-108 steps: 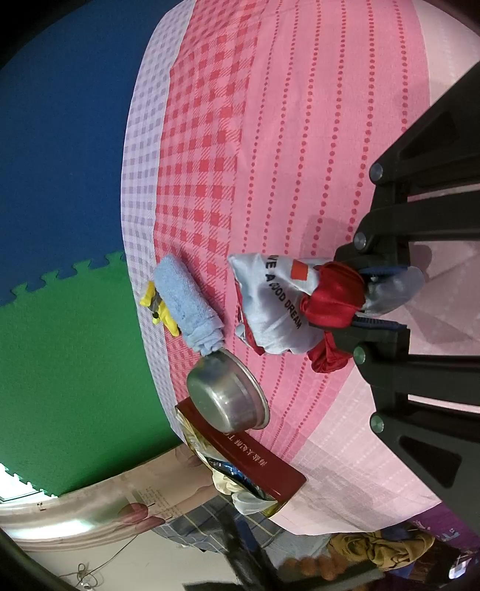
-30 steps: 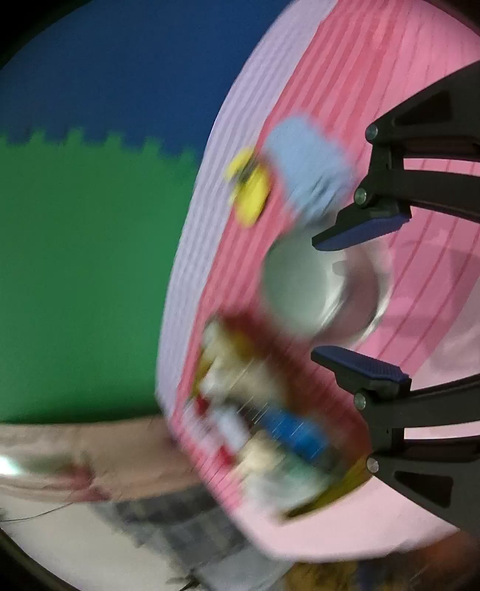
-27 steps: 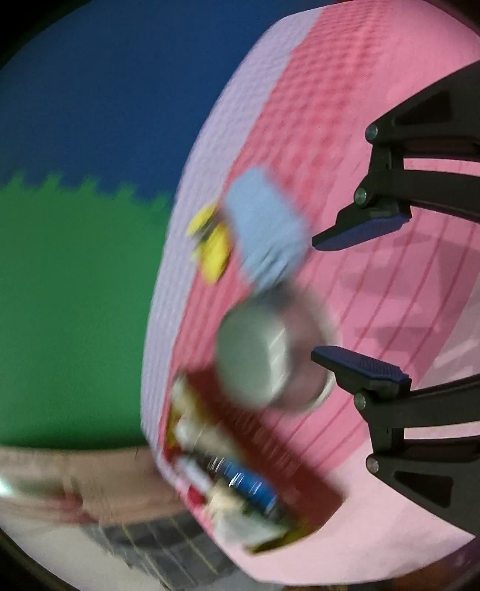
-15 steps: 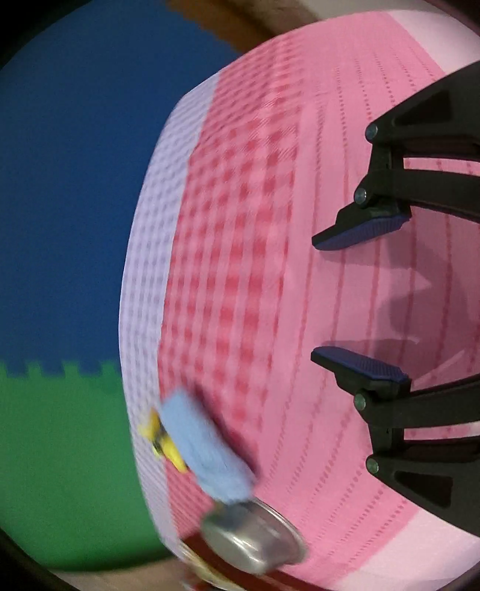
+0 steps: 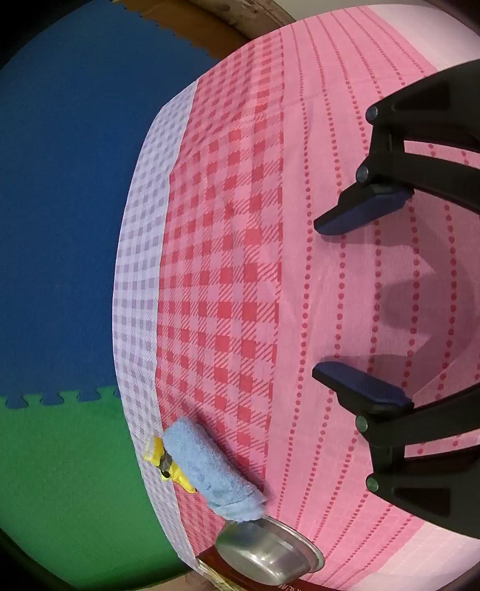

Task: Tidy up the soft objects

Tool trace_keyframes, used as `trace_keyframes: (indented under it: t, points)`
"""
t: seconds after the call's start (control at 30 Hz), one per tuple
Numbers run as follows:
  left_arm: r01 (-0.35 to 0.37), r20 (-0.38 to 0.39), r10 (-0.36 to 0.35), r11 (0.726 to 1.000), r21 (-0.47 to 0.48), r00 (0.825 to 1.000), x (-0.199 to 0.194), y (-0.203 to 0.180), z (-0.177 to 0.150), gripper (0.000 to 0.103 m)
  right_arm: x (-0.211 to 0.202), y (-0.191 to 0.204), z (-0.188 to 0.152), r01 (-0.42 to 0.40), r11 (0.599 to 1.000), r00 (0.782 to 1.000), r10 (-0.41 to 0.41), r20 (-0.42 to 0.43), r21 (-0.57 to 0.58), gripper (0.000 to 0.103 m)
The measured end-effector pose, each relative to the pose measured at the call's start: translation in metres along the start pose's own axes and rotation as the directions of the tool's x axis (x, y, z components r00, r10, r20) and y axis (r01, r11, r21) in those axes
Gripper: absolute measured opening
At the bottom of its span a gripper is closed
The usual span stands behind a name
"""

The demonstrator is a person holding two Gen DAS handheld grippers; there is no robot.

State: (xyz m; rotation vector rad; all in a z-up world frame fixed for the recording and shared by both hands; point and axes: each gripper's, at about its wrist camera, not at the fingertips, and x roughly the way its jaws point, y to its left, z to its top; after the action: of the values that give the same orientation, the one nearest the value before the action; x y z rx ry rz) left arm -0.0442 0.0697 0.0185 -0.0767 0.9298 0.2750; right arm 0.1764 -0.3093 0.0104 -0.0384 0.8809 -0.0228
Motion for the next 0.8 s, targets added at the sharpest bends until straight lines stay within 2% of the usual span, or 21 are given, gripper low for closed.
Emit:
trace_keyframes:
  t: [0.23, 0.3, 0.4, 0.53, 0.67, 0.8]
  points:
    - [0.003, 0.007, -0.004, 0.999, 0.040, 1.000, -0.004, -0.014, 0.002, 0.100, -0.001, 0.000, 0.000, -0.013, 1.000, 1.000, 0.013, -0.001, 0.009, 0.073]
    - [0.005, 0.010, -0.006, 0.998, 0.058, 1.000, -0.005, -0.020, 0.003, 0.100, -0.003, -0.001, -0.002, -0.019, 1.000, 1.000, 0.019, -0.002, 0.012, 0.078]
    - [0.012, 0.011, -0.013, 0.996, 0.091, 1.000, -0.006, -0.029, 0.008, 0.100, -0.002, -0.001, -0.003, -0.017, 1.000, 1.000, 0.017, -0.005, 0.013, 0.079]
    - [0.042, 0.019, -0.045, 0.988, 0.147, 0.999, -0.010, -0.045, 0.021, 0.100, -0.003, 0.000, -0.003, -0.016, 1.000, 1.000, 0.016, -0.004, 0.015, 0.079]
    - [0.080, 0.043, -0.092, 0.971, 0.225, 0.995, -0.020, -0.066, 0.042, 0.100, -0.003, -0.002, -0.003, -0.015, 1.000, 1.000, 0.015, -0.003, 0.014, 0.079]
    - [0.119, 0.057, -0.145, 0.939, 0.321, 0.988, -0.025, -0.093, 0.077, 0.100, -0.003, -0.001, -0.003, -0.013, 1.000, 1.000, 0.013, -0.003, 0.013, 0.079]
